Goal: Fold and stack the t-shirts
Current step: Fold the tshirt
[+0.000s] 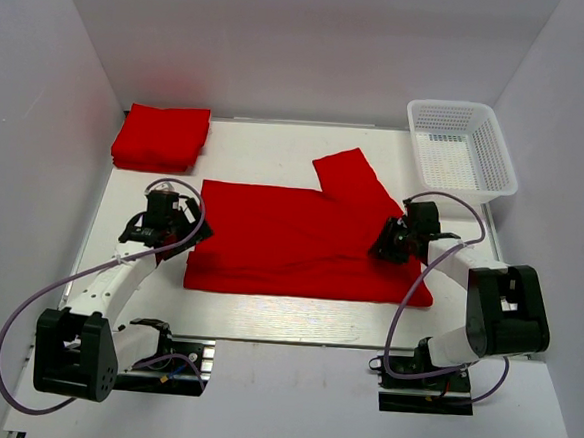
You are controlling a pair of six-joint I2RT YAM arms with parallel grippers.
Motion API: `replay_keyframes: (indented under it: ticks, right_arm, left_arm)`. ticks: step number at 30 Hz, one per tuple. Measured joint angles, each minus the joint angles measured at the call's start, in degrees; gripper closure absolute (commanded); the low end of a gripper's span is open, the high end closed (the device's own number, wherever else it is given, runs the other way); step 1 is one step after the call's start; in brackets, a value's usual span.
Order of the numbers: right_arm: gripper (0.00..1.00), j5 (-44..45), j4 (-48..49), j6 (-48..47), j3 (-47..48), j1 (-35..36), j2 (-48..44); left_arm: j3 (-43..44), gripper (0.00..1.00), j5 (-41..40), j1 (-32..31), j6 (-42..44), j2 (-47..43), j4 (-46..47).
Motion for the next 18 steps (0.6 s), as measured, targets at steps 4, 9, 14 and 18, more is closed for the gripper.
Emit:
replay_keyframes:
  ticks: [4, 9, 14, 18]
  right_arm:
    - [0.46, -0.09, -0.7, -0.39, 0.0, 0.09, -1.01]
    - [0.42, 0.15, -3.39, -1.46, -0.02, 0.09, -5.2]
    - [0.4, 0.59, -5.4, -1.86, -0.44, 0.09, -10.21]
    - [0.37, 1.38, -5.9, -1.88, -1.84, -0.02, -11.78]
  left_arm:
    - [-0.5, 0.0, -0.04, 0.0, 0.02, -0.79, -0.07]
    - [-0.59, 0.0, 0.0, 0.0, 0.02, -0.83, -0.04]
    - [-0.83, 0.0, 0.07, 0.0, 0.0, -0.83, 0.15]
    - [-0.87, 0.0, 0.24, 0.0, 0.0, -0.83, 0.26]
